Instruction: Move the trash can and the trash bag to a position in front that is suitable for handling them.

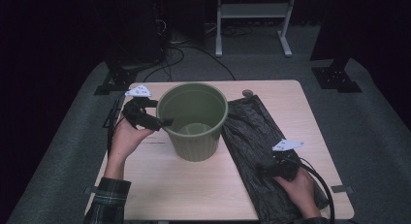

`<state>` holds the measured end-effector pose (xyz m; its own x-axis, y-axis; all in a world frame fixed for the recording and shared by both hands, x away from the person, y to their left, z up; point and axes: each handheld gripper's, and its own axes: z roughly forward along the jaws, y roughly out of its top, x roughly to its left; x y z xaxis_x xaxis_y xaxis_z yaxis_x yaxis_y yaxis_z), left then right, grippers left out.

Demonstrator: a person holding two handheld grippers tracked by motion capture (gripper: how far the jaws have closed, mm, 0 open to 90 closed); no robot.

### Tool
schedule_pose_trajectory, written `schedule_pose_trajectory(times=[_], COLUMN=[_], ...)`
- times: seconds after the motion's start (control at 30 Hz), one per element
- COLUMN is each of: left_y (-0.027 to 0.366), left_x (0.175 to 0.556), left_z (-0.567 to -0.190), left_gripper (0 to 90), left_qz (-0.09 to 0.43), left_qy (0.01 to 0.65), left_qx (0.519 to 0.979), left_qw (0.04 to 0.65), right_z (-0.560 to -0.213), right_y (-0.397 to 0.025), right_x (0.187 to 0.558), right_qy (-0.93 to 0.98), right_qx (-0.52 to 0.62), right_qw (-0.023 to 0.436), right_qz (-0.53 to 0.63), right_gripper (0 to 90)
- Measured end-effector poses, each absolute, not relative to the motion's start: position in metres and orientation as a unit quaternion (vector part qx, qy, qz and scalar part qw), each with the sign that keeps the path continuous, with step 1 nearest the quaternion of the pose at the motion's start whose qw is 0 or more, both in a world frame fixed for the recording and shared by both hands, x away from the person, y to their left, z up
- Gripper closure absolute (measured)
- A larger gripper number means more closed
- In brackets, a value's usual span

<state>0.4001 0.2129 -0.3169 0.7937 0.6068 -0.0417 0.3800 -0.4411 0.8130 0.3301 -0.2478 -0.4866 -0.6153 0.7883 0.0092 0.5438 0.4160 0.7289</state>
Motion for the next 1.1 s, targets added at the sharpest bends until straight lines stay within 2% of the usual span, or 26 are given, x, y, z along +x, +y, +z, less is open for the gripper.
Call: schedule_pose_trajectory(times=[0.53, 1.1], left_y=[0.181, 0.179], left_x=[0.371, 0.342], left_z=[-0.317, -0.318], left_gripper=[0.0, 0.0], left_qz=[0.100, 0.072], left_qy=[0.241, 0.213], left_qx=[0.858, 0.861], left_qw=[0.443, 0.455], right_z=[-0.487, -0.487], right_y=[-0.248, -0.248], right_x=[0.330, 0.330], right_qy=[0.824, 0.824], right_qx=[0.404, 0.404], right_qw=[0.171, 0.171], right_qz=[0.358, 0.358], right_gripper=[9.5, 9.5])
